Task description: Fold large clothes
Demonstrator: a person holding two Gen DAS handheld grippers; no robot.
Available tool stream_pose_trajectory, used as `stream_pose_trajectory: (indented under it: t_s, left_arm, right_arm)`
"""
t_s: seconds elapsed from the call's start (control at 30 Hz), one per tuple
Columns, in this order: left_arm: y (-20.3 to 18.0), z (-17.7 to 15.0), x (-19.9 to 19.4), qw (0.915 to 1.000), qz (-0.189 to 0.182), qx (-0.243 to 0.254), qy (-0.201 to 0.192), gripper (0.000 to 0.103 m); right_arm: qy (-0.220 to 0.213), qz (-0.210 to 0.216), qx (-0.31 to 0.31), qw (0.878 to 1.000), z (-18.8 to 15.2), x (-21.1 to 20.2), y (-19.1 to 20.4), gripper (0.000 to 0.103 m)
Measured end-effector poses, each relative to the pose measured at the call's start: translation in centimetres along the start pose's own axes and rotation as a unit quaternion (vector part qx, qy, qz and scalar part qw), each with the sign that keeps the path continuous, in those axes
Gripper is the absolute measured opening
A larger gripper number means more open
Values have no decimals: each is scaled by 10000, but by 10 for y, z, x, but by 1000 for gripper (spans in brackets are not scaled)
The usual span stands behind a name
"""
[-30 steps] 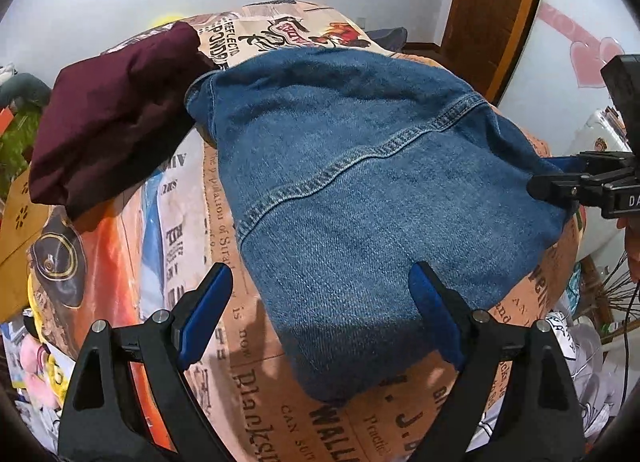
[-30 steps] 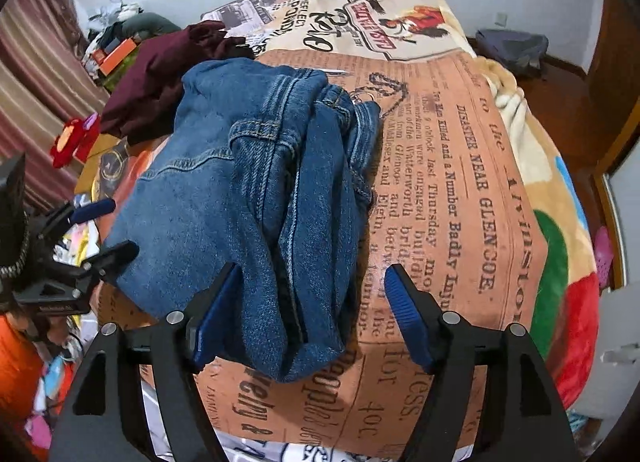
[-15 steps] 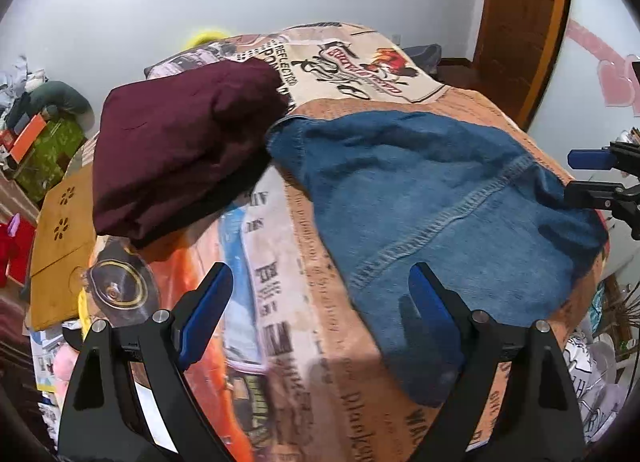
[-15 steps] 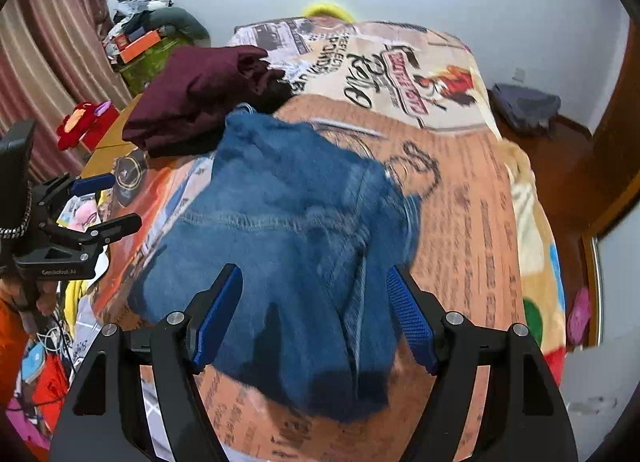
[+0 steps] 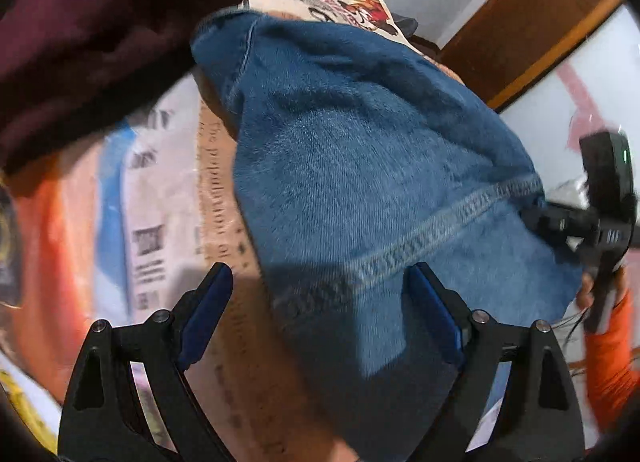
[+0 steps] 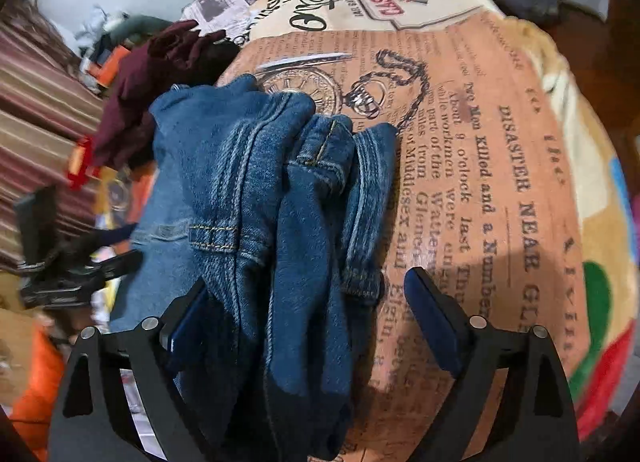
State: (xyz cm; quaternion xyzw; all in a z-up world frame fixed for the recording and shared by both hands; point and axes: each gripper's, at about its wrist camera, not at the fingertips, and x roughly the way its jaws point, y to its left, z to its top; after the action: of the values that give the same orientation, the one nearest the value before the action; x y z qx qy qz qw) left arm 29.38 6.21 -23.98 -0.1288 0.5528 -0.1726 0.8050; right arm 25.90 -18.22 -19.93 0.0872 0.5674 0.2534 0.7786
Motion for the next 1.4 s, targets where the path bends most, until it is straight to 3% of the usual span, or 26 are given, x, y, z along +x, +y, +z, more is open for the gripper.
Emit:
stream_pose_trajectory:
  t_s: [0.23,0.43,0.5,0.57,0.6,0.67,0.83,1.07,1.4]
  left_arm:
    - [18,11,33,9928,-945,-669,310,91]
    - [17,16,41,9907,-1118,-749,180,91]
    - [16,17,43,9904,-1125,-789,169,88]
    - [14,15,39,9906,-1101,-805,117,75]
    - [13,14,34,9911,-1080,-776,67,70]
    - [10,12,21,9919,-1033,-732,-37,54]
    - [-6,7,-12,9927,-986,-623,-300,40]
    - [-37,-1,-93,9924,-677,-89,-1023,37]
    - [-22,15,-243,9712,-315,178,-2354,36]
  right_arm:
    - [-27,117,-86,9999,14,13,8,95]
    - [49,484,-48,9988,23,19,4,93]
    - [29,629,92,9980,22,19,3,85]
    - [55,742,247,9969,21,19,2,69]
    - [47,763,299,9966,20,18,3,65]
    - [-22,779,377,9962,15,13,4,52]
    - [-189,810,378,9958,7,-8,18,41]
    - [-673,718,-160,9950,5,-57,71,39]
    - [-1586,1001,-1147,9755,50,-105,182,39]
